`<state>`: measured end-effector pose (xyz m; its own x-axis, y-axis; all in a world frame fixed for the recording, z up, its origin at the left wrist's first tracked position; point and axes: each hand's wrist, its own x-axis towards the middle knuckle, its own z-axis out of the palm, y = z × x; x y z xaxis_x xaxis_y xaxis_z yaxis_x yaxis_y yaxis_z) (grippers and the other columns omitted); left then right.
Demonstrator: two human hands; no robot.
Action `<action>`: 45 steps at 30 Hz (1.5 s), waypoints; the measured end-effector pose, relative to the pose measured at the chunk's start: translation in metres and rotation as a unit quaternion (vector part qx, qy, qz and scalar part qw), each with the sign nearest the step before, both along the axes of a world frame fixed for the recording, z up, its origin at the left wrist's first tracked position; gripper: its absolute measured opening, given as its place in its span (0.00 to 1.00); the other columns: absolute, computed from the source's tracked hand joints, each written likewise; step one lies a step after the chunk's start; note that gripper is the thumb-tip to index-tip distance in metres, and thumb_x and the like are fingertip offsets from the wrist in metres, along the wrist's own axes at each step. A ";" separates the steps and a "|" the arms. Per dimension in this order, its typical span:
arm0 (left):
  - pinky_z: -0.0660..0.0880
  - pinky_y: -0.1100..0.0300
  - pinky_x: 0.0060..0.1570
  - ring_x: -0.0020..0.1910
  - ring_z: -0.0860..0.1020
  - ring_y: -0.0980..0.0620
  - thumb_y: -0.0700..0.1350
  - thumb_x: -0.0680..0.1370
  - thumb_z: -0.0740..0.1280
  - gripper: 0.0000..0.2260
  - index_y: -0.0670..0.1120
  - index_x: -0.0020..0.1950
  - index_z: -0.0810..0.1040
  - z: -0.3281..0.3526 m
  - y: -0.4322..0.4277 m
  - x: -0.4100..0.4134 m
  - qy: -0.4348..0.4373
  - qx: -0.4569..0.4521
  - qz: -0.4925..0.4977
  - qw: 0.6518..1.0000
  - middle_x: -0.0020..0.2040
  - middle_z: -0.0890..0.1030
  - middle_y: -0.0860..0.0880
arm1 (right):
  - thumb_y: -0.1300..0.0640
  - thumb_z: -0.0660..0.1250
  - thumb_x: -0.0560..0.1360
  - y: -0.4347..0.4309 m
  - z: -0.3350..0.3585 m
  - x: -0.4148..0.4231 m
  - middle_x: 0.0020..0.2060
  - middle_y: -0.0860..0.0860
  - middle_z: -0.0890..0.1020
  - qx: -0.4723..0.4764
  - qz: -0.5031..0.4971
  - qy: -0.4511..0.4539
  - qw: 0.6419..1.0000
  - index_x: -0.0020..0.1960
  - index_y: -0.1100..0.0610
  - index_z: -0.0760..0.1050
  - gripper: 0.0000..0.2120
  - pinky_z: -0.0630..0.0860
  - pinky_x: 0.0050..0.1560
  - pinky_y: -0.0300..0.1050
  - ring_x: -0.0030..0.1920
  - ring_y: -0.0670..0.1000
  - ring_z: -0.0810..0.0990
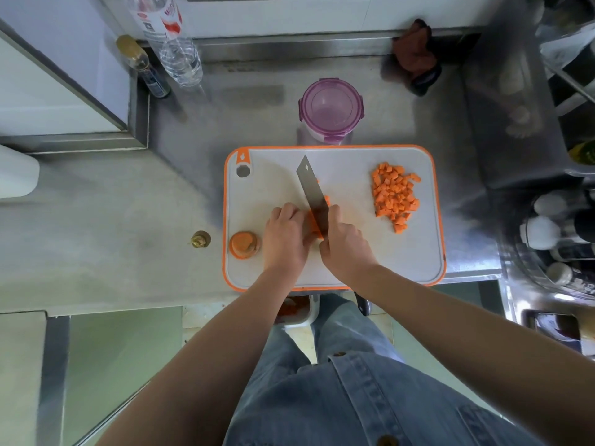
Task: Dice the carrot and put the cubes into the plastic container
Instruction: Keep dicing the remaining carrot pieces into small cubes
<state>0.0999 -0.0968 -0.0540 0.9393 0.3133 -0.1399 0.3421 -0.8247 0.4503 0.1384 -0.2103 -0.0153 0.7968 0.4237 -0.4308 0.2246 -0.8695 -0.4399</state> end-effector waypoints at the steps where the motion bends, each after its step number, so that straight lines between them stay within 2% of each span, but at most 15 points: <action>1: 0.74 0.50 0.46 0.48 0.73 0.43 0.45 0.71 0.75 0.11 0.43 0.51 0.80 -0.001 0.000 0.000 -0.005 -0.001 0.003 1.000 0.49 0.77 0.46 | 0.65 0.58 0.75 0.000 0.000 0.000 0.37 0.55 0.70 0.002 -0.004 0.001 1.000 0.63 0.61 0.58 0.18 0.66 0.38 0.49 0.38 0.59 0.71; 4: 0.74 0.48 0.45 0.48 0.73 0.42 0.44 0.70 0.75 0.12 0.43 0.51 0.80 -0.002 0.000 -0.001 -0.013 -0.007 0.001 1.000 0.48 0.77 0.46 | 0.64 0.58 0.76 0.001 -0.001 -0.002 0.39 0.55 0.71 0.001 -0.007 0.000 1.000 0.67 0.62 0.58 0.20 0.66 0.39 0.49 0.38 0.58 0.69; 8: 0.75 0.49 0.45 0.47 0.73 0.43 0.43 0.70 0.74 0.12 0.43 0.51 0.80 -0.001 0.000 -0.002 -0.016 -0.005 0.004 1.000 0.48 0.77 0.45 | 0.62 0.58 0.78 0.005 -0.004 0.000 0.43 0.58 0.75 -0.009 0.011 -0.014 1.000 0.71 0.62 0.56 0.23 0.66 0.39 0.49 0.43 0.62 0.75; 11: 0.74 0.51 0.45 0.48 0.73 0.43 0.42 0.70 0.74 0.12 0.44 0.52 0.80 0.001 -0.001 -0.002 -0.016 0.000 -0.001 1.000 0.48 0.77 0.46 | 0.61 0.58 0.78 0.002 -0.006 0.003 0.45 0.60 0.77 -0.003 0.005 -0.012 1.000 0.70 0.62 0.56 0.23 0.66 0.39 0.49 0.43 0.63 0.76; 15: 0.74 0.50 0.46 0.48 0.73 0.43 0.43 0.70 0.74 0.11 0.44 0.51 0.79 0.002 0.001 -0.002 -0.012 0.005 -0.007 1.000 0.49 0.76 0.45 | 0.61 0.58 0.77 -0.002 -0.006 0.006 0.39 0.59 0.75 0.028 -0.001 -0.007 1.000 0.63 0.61 0.58 0.17 0.69 0.37 0.52 0.40 0.64 0.76; 21: 0.74 0.51 0.52 0.53 0.73 0.44 0.45 0.72 0.74 0.16 0.46 0.59 0.79 0.006 0.001 -0.008 -0.022 0.001 -0.009 1.000 0.53 0.76 0.46 | 0.64 0.56 0.77 -0.014 0.004 0.010 0.29 0.52 0.69 0.067 -0.014 -0.040 0.997 0.56 0.59 0.60 0.09 0.61 0.28 0.44 0.31 0.57 0.71; 25: 0.74 0.52 0.53 0.53 0.72 0.45 0.45 0.73 0.73 0.15 0.47 0.59 0.78 0.008 0.001 -0.011 -0.011 0.003 -0.007 1.000 0.54 0.75 0.46 | 0.64 0.56 0.77 -0.016 0.005 0.002 0.29 0.51 0.68 0.071 -0.004 -0.039 0.997 0.56 0.59 0.60 0.09 0.59 0.27 0.44 0.30 0.56 0.70; 30: 0.75 0.52 0.50 0.53 0.73 0.45 0.45 0.73 0.74 0.13 0.45 0.56 0.80 0.007 0.001 -0.012 -0.011 -0.013 0.016 1.000 0.53 0.76 0.46 | 0.63 0.56 0.77 -0.011 0.003 -0.006 0.34 0.56 0.72 0.054 0.004 -0.019 0.998 0.60 0.61 0.59 0.13 0.65 0.34 0.48 0.34 0.59 0.71; 36: 0.74 0.53 0.46 0.52 0.73 0.45 0.45 0.71 0.75 0.14 0.44 0.54 0.79 0.005 -0.003 -0.008 -0.003 -0.012 0.019 1.000 0.51 0.76 0.47 | 0.63 0.56 0.77 -0.008 0.002 -0.009 0.37 0.56 0.72 0.029 0.006 -0.016 0.999 0.66 0.61 0.57 0.19 0.67 0.36 0.50 0.37 0.59 0.71; 40: 0.74 0.53 0.48 0.52 0.73 0.45 0.44 0.71 0.75 0.16 0.44 0.57 0.78 0.004 -0.001 -0.007 -0.006 -0.027 0.019 0.999 0.52 0.77 0.46 | 0.63 0.57 0.77 -0.005 0.000 -0.010 0.39 0.56 0.71 0.024 -0.003 -0.010 1.000 0.68 0.61 0.56 0.21 0.67 0.38 0.50 0.39 0.59 0.71; 45: 0.73 0.52 0.49 0.53 0.72 0.45 0.45 0.72 0.74 0.16 0.45 0.58 0.77 0.003 0.002 -0.006 -0.009 -0.043 0.011 0.999 0.53 0.76 0.46 | 0.61 0.58 0.78 -0.003 -0.005 -0.012 0.41 0.56 0.71 0.005 0.005 -0.017 1.000 0.70 0.60 0.54 0.23 0.68 0.39 0.50 0.44 0.61 0.76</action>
